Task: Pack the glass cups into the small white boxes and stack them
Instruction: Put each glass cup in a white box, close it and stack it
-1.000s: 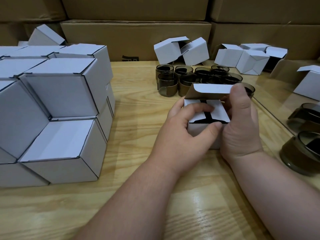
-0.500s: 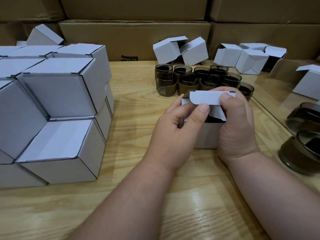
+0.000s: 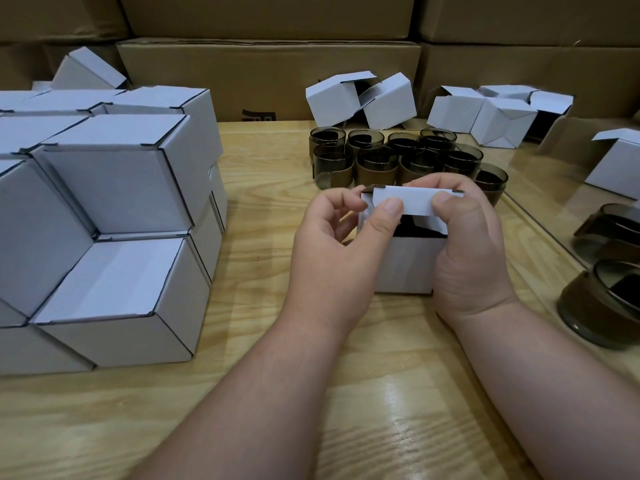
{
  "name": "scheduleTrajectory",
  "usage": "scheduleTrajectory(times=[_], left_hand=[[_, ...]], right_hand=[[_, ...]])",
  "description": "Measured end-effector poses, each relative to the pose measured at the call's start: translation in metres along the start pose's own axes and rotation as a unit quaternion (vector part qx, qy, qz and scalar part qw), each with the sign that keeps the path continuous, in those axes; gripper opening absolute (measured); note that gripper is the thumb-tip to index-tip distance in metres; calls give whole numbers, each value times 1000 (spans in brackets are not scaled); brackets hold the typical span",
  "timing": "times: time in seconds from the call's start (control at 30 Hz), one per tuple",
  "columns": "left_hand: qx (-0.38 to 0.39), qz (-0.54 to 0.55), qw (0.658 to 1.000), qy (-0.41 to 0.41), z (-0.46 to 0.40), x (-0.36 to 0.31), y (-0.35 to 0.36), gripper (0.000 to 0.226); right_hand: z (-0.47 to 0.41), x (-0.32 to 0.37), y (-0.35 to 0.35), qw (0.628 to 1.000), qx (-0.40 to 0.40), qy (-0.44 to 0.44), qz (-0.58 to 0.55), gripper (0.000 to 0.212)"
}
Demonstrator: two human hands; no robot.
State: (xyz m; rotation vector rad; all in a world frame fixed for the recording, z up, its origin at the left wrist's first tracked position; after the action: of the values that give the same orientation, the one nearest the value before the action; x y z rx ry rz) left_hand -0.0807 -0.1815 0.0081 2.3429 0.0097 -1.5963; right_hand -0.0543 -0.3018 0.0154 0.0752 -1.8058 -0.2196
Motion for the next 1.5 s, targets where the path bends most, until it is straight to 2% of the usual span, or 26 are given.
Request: scheduleTrajectory(times=[0.4, 0.5, 0.63, 0.8, 1.03, 1.2, 1.5], left_hand=[[16, -20, 1000, 15, -1, 1, 0, 40], [26, -19, 999, 19, 0, 1, -1, 41], [35, -16, 999, 31, 0, 0, -1, 35], [39, -4, 999, 34, 0, -2, 1, 22], [42, -15, 999, 22, 1, -2, 2, 21], [37, -12, 999, 22, 0, -5, 3, 5], [14, -32, 999, 1, 0, -3, 3, 4]], right_hand=[[1, -1, 2, 999, -17, 18, 33, 41], [0, -1, 3, 998, -25, 34, 38, 33], [-2, -1, 3, 998, -25, 44, 48, 23], [-2, -2, 4, 996, -31, 44, 70, 24], [-1, -1, 3, 995, -23, 51, 78, 27], [0, -1, 3, 994, -23, 41, 97, 28], [-1, -3, 2, 994, -20, 29, 106, 30]])
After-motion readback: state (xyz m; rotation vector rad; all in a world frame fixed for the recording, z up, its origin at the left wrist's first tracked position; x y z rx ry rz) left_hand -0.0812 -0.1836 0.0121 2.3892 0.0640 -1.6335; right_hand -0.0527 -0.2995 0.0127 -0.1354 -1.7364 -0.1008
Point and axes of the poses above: each hand's wrist, its own z-axis away from the middle knuckle, its own y-axis out of the palm, x = y × z, the point moved 1 cm from there along -z, towards the middle knuckle, and after that the axes turned 6 degrees about y, right-handed, at the moved point
